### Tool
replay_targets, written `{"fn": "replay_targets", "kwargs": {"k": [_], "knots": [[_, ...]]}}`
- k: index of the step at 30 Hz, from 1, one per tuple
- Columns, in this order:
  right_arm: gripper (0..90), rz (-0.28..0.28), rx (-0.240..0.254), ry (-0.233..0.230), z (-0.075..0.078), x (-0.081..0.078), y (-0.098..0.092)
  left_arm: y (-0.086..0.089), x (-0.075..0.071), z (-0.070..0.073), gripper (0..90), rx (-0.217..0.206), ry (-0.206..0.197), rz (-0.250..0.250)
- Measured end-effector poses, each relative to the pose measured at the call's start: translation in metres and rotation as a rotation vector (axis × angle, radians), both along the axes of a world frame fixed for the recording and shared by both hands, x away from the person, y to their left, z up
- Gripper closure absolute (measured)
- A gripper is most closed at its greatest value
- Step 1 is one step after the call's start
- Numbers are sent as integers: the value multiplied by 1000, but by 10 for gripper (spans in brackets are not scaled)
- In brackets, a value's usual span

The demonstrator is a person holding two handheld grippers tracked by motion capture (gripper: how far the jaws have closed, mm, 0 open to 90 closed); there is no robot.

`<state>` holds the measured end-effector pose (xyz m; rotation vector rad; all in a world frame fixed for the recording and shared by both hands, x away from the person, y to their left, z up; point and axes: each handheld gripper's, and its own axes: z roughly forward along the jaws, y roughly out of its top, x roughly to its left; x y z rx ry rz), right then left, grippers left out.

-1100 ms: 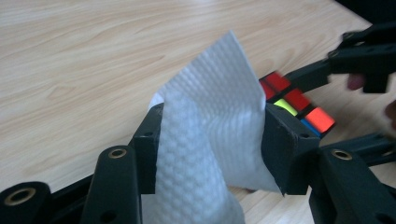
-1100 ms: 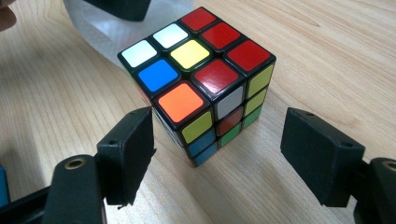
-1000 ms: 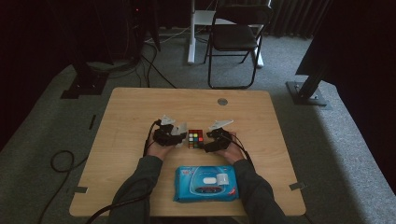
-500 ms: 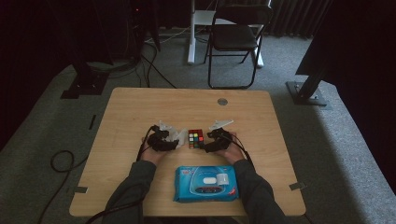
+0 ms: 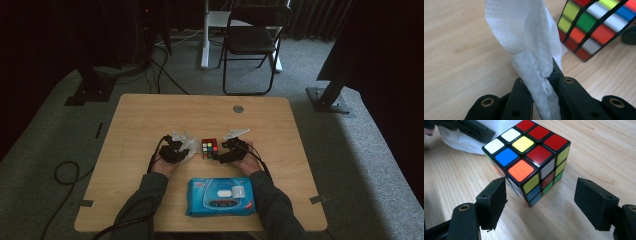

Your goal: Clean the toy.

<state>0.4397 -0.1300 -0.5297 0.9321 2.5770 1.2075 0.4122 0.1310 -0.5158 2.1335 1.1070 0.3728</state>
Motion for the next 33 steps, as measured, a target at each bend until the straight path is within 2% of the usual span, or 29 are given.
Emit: {"fn": "replay_targets", "kwargs": {"k": [6,11,19,25,27,33], "knots": [[255,0,-1,3,-1,0,1,-3,0,22,867,-68,-56,-13],[260,2,3,7,-1,0,1,-10,2,38,867,-96,-96,-38],[274,10,6,1,-1,0,1,-32,10,49,870,-124,-112,-82],[288,12,2,-2,0,-1,2,-50,16,45,872,-96,-105,-96],[288,13,2,-4,0,-1,2,-55,17,41,872,-65,-103,-102],[289,16,2,-7,0,-1,1,-61,19,29,871,-28,-91,-96]]}}
